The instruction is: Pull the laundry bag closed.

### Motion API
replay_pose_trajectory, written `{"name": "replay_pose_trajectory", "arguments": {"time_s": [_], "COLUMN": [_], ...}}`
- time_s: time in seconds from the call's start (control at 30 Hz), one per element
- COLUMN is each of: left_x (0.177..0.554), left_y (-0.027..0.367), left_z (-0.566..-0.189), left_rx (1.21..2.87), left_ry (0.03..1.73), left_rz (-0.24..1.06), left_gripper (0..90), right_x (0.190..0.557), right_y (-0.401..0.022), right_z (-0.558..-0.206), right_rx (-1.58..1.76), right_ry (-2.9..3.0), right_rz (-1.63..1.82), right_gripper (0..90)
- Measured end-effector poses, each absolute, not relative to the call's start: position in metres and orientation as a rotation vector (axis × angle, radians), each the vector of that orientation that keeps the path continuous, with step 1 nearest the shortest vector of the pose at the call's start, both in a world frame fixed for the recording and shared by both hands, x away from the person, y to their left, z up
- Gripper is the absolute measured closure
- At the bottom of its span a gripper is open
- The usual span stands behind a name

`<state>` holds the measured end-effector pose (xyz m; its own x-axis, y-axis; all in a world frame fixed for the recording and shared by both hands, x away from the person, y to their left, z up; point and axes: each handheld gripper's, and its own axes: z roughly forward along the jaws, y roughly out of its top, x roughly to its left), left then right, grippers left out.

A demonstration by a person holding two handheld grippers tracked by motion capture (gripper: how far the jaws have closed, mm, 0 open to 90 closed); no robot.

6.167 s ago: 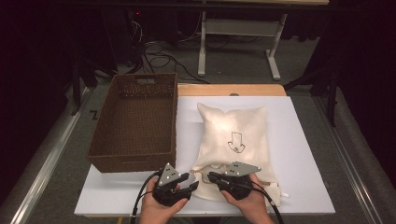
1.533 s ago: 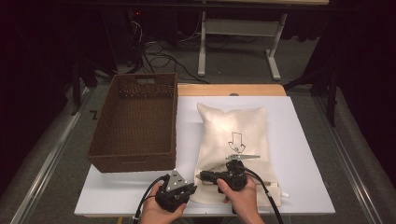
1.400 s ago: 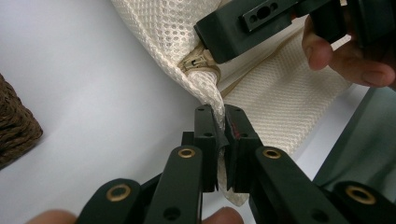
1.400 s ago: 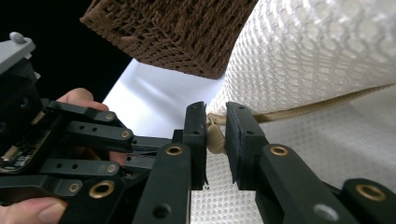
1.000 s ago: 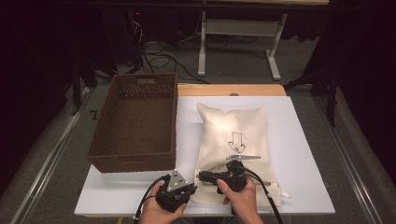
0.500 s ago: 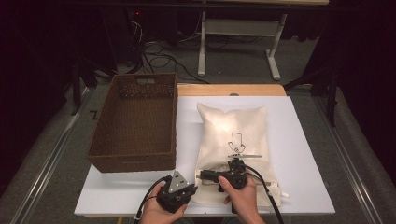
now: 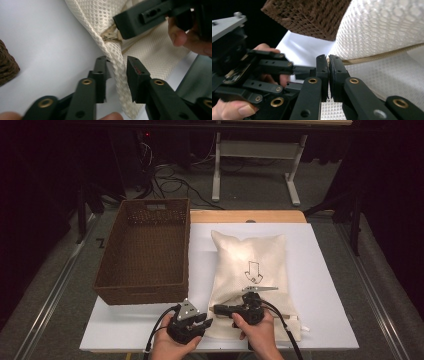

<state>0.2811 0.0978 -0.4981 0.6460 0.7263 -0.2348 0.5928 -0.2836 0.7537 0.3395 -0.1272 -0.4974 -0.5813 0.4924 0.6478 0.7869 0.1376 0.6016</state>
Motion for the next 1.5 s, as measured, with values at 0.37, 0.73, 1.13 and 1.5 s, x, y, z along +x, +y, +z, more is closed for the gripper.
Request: {"name": "replay_pose_trajectory", "arguments": {"time_s": [0.37,0.73,1.13,1.5], "left_x": [0.300,0.297,0.303,0.299], "left_y": [0.095,0.092,0.100,0.104], "left_z": [-0.504,-0.501,-0.504,-0.501], "left_rx": [1.963,1.969,1.845,1.792], "left_ry": [0.992,0.974,1.035,1.049], "left_rz": [0.153,0.174,0.065,0.062], "left_gripper": [81.9,83.8,86.6,86.5], "right_x": [0.340,0.338,0.336,0.326], "right_y": [-0.132,-0.131,-0.132,-0.139], "right_z": [-0.498,-0.497,-0.498,-0.496], "right_rx": [-1.227,-1.252,-1.272,-1.262], "right_ry": [-2.136,-2.118,-2.171,-2.331], "right_rz": [-1.454,-1.462,-1.488,-1.495], "right_gripper": [87.5,88.0,88.4,88.4]}}
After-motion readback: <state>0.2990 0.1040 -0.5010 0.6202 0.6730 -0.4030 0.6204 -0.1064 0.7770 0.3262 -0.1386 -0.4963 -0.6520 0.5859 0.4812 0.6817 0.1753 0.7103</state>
